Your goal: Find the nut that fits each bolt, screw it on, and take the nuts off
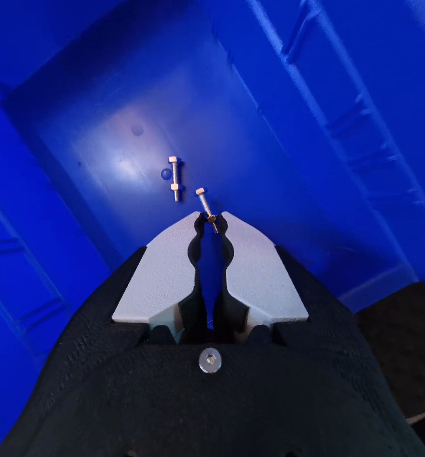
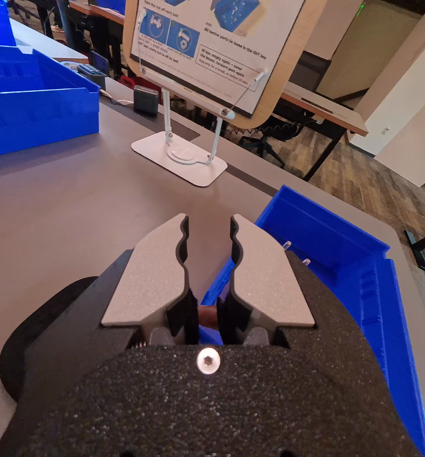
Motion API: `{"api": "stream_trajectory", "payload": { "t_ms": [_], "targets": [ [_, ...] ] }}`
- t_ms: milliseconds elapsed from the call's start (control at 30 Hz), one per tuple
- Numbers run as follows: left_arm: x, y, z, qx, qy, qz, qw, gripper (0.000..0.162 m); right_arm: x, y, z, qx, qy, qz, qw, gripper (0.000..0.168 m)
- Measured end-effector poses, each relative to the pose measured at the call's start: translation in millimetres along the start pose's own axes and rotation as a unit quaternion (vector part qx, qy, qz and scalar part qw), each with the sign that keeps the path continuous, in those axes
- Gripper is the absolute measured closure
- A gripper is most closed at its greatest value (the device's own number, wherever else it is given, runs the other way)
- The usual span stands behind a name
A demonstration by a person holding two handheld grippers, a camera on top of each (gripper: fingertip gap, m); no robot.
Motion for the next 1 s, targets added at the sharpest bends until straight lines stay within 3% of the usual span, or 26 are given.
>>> {"api": "stream_trajectory", "payload": {
  "t_ms": [200,467,667,1000],
  "targets": [
    [-47,-19,-28,0.051,-0.019,-0.132,0.99,0.151,10,-5,18,-0.02,-0.055,-0.017,0.998,0.137],
    [-92,-38,-101,0.167,0.071,-0.206,0.962,0.151,24,-9,56,-0.123,-0.132,-0.019,0.983,0.136],
    [-76,-39,-156,0.242,0.153,-0.179,0.941,0.15,30,1,82,-0.171,-0.211,-0.026,0.962,0.136],
    [-31,-40,-220,0.305,0.273,-0.116,0.905,0.151,45,21,134,-0.223,-0.371,-0.043,0.901,0.136]
  ]
}}
Point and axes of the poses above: each gripper's, where its closed fingertips meet, x out along the fingers, y out of its underside, z = x × y across the jaws, the point moved 10 cm from there along -x, back along the fingers, and after that the axes turned 4 degrees about -y, right-handed, at the moved point
